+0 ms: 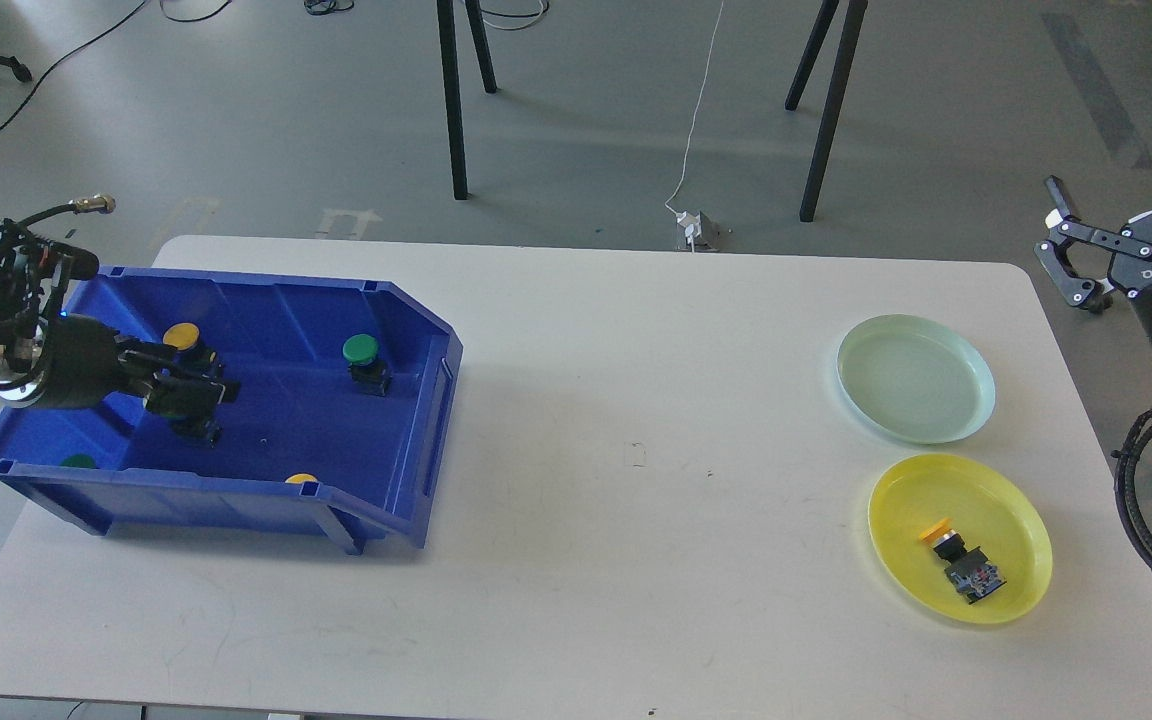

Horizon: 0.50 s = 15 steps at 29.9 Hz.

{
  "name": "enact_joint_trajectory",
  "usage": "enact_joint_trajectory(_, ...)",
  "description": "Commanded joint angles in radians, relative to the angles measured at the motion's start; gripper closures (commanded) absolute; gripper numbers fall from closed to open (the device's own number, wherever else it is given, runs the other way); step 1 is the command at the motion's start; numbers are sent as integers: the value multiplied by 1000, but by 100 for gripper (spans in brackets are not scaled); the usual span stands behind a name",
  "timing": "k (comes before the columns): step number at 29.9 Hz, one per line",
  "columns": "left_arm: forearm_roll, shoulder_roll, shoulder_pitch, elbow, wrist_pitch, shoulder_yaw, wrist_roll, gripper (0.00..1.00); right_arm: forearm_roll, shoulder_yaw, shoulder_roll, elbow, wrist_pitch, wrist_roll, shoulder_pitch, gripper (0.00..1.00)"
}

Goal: Pass button and place on color plate
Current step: 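Move the left gripper into the bin toward a green button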

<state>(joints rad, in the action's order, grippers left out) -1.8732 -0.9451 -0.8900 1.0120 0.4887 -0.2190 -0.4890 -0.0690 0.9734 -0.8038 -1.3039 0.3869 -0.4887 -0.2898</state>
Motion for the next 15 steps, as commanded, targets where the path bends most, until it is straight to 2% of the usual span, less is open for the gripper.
enact_joint_trajectory(1, -1, 20, 3, -49, 0, 0, 0, 6, 0, 1, 0, -2, 1, 0, 1, 1)
enact_joint_trajectory(15, 0, 146, 2, -274, 0, 66, 0, 6, -2, -1, 0, -2, 3, 0, 20, 1)
